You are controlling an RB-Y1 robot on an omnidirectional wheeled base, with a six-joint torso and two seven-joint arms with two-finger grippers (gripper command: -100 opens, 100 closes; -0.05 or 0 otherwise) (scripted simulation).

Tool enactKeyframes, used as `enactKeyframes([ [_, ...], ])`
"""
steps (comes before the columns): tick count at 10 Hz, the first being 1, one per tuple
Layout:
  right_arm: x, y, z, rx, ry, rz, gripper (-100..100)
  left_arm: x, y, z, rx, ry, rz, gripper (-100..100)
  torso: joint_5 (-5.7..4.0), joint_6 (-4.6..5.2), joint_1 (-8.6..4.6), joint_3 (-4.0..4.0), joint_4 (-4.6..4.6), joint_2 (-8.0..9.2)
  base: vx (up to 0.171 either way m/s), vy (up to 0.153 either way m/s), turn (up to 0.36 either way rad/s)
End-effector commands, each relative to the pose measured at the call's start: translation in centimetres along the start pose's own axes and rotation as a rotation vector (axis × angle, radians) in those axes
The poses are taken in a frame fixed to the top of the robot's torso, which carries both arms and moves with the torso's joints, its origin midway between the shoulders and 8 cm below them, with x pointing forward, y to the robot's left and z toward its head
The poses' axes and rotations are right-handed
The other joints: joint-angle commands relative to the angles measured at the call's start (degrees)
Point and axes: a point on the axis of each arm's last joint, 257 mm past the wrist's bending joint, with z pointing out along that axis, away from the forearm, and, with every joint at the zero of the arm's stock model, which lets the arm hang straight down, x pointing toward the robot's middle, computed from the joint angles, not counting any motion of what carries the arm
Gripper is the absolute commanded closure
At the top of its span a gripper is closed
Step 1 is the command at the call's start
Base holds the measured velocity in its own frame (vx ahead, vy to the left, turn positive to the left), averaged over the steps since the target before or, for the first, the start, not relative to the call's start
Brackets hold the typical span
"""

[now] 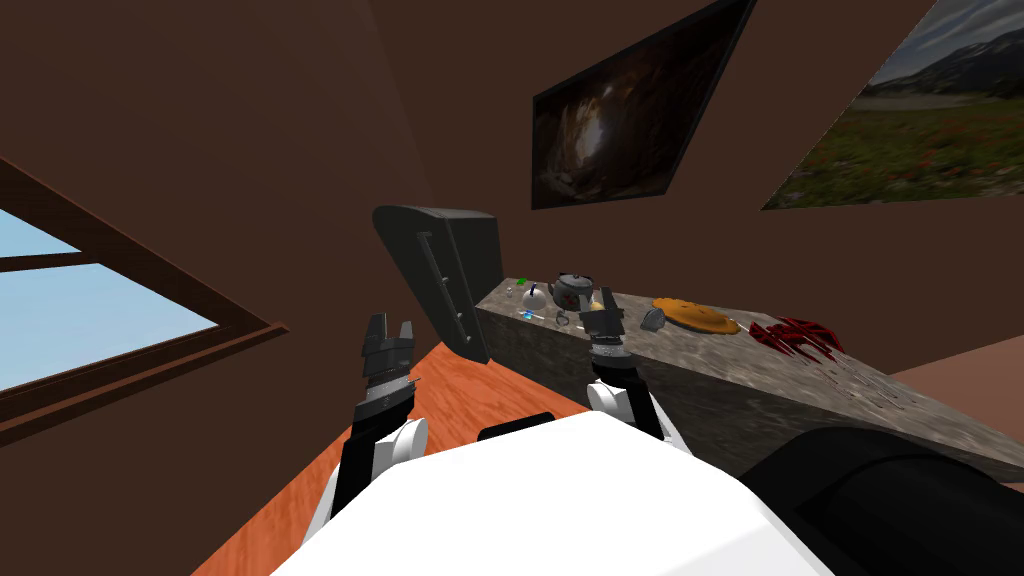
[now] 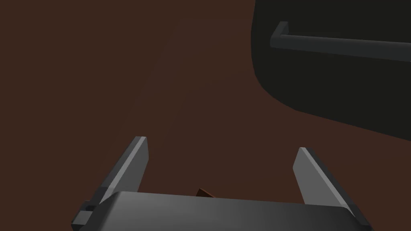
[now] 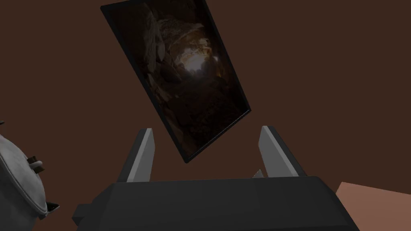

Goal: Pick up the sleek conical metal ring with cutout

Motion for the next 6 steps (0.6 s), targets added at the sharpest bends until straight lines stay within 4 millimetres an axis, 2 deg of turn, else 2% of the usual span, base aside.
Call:
enactKeyframes([
  [1,0.4,-0.6,-0.1,0.005,0.036,-0.060,-100,0.0,0.0,0.0,0.000,0.000,0.000,0,0.00,0.00,0.00,0.00,0.00,0.00,0.006,0.031,-0.010],
  [6,1.3,-2.5,-0.4,0.007,0.117,-0.259,-100,0.0,0.0,0.0,0.000,0.000,0.000,0,0.07,0.00,0.33,-0.04,-0.01,-0.06,0.010,0.074,-0.020],
])
